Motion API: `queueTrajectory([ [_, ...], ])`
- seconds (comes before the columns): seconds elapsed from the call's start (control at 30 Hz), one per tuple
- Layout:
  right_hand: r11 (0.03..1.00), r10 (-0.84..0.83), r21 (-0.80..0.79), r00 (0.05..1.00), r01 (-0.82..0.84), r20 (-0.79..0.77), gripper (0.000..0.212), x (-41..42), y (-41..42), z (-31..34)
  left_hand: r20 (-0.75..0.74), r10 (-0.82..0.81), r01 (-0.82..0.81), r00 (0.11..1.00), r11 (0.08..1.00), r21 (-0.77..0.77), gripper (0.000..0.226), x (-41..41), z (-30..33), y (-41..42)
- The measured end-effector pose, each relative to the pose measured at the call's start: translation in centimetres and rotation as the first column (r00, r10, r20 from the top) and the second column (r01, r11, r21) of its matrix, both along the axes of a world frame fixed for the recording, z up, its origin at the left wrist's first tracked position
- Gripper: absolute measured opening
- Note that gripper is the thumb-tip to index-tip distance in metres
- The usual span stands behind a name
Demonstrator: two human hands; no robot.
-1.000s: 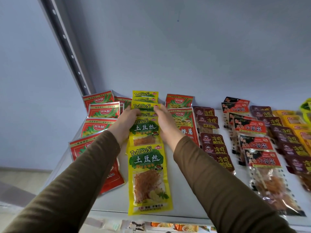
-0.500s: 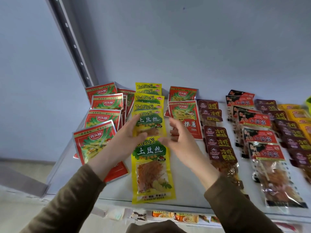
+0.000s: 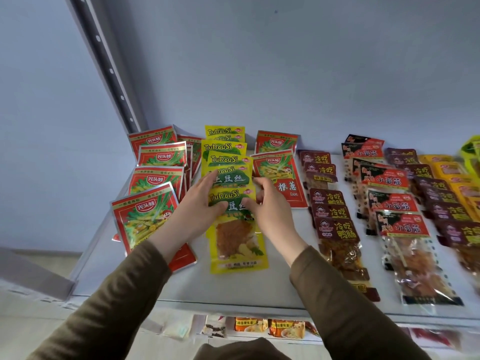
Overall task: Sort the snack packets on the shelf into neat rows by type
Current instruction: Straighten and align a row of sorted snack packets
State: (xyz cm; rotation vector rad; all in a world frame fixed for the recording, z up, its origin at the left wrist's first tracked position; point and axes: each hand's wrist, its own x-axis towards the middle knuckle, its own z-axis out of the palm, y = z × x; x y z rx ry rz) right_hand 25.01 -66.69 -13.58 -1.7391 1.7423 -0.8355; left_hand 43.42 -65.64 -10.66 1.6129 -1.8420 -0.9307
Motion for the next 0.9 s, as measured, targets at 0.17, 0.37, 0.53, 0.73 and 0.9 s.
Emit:
queueTrajectory([
  [0.17, 0.999, -0.028, 0.020, 0.999, 0.027, 0.035, 0.026, 0.3, -1.0, 0.4, -0.094, 0.061, -0.060, 0.994, 0.998, 0.012, 0.078, 0.6, -0.4, 0.0],
  [0.37, 0.999, -0.020, 0.033, 0.994, 0.017, 0.106, 0.044, 0.1, -1.1, 0.0, -0.316, 0.130, -0.117, 0.940, 0.991, 0.060, 0.080, 0.9, -0.5, 0.2],
  [0.53, 1.000, -0.014, -0.016, 1.000, 0.013, -0.016, 0.038, 0.0, 0.1, -0.4, -0.413, 0.167, -0.085, 0.895, 0.974, 0.208, 0.077, 0.6, -0.2, 0.9],
  [0.73, 0.998, 0.056, 0.000, 0.993, -0.057, 0.101, 0.063, 1.3, 0.1, -0.9, -0.426, 0.200, -0.095, 0.882, 0.962, 0.256, 0.057, -0.3, 0.5, 0.7],
  [0.9, 0.993, 0.036, -0.112, 0.995, -0.046, -0.088, 0.059, 1.6, 0.4, -0.4, -0.446, 0.254, -0.124, 0.858, 0.946, 0.300, 0.067, -0.4, 0.7, 0.1],
])
